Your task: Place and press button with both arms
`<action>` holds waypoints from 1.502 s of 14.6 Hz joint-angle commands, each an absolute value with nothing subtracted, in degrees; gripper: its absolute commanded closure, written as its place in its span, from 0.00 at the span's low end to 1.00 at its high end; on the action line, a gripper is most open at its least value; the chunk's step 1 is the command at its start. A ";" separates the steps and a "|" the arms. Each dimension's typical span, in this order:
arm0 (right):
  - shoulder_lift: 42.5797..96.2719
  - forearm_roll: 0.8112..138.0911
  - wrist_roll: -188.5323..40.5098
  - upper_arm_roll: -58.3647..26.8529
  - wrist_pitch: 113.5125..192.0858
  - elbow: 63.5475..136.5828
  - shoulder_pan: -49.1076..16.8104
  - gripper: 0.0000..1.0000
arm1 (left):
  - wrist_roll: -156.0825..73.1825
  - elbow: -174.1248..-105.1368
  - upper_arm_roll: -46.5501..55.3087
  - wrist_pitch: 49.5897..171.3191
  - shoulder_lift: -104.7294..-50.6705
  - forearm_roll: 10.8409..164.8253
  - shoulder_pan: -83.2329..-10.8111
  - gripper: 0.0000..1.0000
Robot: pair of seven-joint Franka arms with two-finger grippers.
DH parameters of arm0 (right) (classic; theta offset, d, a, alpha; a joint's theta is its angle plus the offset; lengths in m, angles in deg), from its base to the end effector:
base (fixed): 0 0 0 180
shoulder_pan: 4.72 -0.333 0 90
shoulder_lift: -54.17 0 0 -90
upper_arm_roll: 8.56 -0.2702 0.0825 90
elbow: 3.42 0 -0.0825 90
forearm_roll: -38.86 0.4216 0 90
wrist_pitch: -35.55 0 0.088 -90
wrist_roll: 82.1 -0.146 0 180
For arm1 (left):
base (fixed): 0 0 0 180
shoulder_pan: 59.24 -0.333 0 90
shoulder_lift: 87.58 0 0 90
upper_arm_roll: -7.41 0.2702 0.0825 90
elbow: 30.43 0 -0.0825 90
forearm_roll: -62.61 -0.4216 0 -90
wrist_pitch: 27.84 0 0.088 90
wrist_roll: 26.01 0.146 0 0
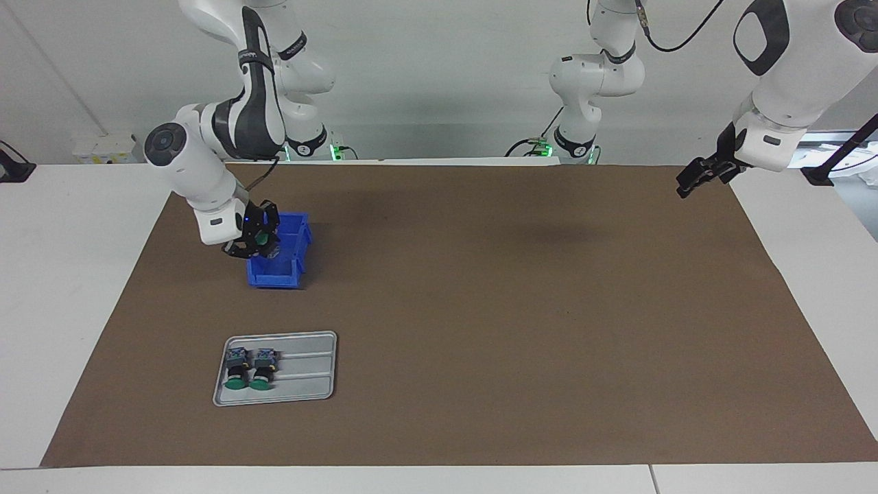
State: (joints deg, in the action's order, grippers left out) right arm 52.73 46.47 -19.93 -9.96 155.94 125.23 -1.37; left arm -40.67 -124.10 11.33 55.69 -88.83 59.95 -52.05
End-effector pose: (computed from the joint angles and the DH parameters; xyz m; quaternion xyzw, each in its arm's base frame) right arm 0.5319 -0.0074 0.2611 -0.8802 -0.4677 0.0212 0.0780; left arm 0.5652 -0.0248 0.5118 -0.9917 -0.0997 0.0731 0.0343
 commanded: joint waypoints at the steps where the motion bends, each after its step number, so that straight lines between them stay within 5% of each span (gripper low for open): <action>1: 52.15 47.47 -16.28 -10.23 162.01 129.90 -2.60 1.00 | -40.60 -125.97 11.63 56.71 -90.40 60.32 -52.03 0.00; 4: 52.06 47.47 -15.65 -10.23 163.34 131.66 -3.05 1.00 | -40.60 -125.88 11.63 56.71 -90.40 60.32 -52.03 0.00; 10: 51.98 46.69 -13.10 -10.14 164.58 132.89 -2.88 0.79 | -40.60 -125.97 11.63 56.71 -90.40 60.32 -52.03 0.00; 12: 51.89 46.51 -13.10 -10.14 164.66 132.81 -2.97 0.61 | -40.60 -125.97 11.63 56.71 -90.40 60.32 -52.03 0.00; 13: 51.97 46.51 -13.10 -10.14 164.66 132.63 -2.88 0.36 | -40.68 -125.88 11.63 56.71 -90.40 60.32 -52.03 0.00; 14: 52.06 46.42 -12.93 -10.14 164.40 132.28 -2.62 0.01 | -40.60 -125.88 11.63 56.71 -90.40 60.32 -52.03 0.00; 22: 50.92 46.42 -15.90 -9.96 150.37 117.99 -2.26 0.00 | -40.68 -125.97 11.63 56.71 -90.40 60.32 -52.03 0.00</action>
